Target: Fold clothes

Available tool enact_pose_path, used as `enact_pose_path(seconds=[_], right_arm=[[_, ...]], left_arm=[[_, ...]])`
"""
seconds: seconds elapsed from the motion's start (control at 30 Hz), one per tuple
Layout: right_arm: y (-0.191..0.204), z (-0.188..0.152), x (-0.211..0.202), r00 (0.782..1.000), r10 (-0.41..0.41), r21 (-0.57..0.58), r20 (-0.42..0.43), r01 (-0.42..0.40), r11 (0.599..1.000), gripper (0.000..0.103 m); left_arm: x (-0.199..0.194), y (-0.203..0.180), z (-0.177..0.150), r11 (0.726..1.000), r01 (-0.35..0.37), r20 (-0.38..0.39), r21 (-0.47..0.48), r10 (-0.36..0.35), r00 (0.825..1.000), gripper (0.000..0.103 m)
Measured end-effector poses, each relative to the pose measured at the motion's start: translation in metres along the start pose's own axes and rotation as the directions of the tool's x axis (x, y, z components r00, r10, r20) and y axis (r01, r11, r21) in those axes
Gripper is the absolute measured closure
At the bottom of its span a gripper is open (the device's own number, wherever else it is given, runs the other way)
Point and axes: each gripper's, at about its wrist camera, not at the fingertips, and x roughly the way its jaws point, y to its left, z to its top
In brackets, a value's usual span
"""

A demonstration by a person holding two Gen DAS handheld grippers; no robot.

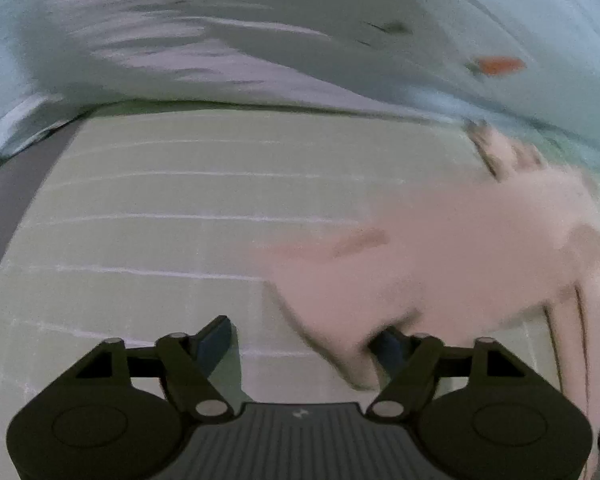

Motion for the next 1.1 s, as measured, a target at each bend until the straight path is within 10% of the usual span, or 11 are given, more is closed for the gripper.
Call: enact_pose_path(seconds=[0.23, 0.43, 0.63, 0.7, 0.8, 0.83, 1.1], right_arm=[[0.000, -0.001, 0.001, 1.000, 0.002, 0.000, 0.005, -0.002, 1.000, 0.000], [-0.003, -0.003, 0.001, 1.000, 0.008, -0.002, 0.025, -0.008, 1.000, 0.000], [-0.003, -0.003, 0.002, 1.000, 0.008, 0.000, 0.030, -0.008, 1.000, 0.000], [-0.003, -0.003, 0.001, 1.000, 0.007, 0.002, 0.030, -0.007, 1.000, 0.000], [-0.002, -0.003, 0.001, 1.000, 0.005, 0.005, 0.027, -0.005, 1.000, 0.000], [-0.002, -0.002, 0.001, 1.000, 0.002, 0.007, 0.023, -0.003, 1.000, 0.000], [-0.004, 0.005, 0.003, 1.000, -0.006, 0.047, -0.016, 0.006, 0.999, 0.000]], left_arm=[[-0.011, 0.079, -0.006, 0.942, -0.079, 0.014, -0.325, 0.088, 0.996, 0.091], [-0.014, 0.115, -0.011, 0.897, -0.024, 0.036, -0.440, 0.044, 0.998, 0.089], [-0.011, 0.096, -0.007, 0.910, 0.023, 0.055, -0.415, 0.000, 0.998, 0.038], [-0.008, 0.086, -0.006, 0.919, 0.021, 0.049, -0.394, -0.002, 0.999, 0.038], [-0.006, 0.070, -0.004, 0.951, -0.048, 0.020, -0.305, 0.057, 0.998, 0.066], [-0.005, 0.065, -0.004, 0.958, -0.064, 0.014, -0.278, 0.071, 0.997, 0.097], [-0.024, 0.028, 0.009, 0.962, 0.083, 0.011, -0.259, -0.083, 0.996, 0.098]])
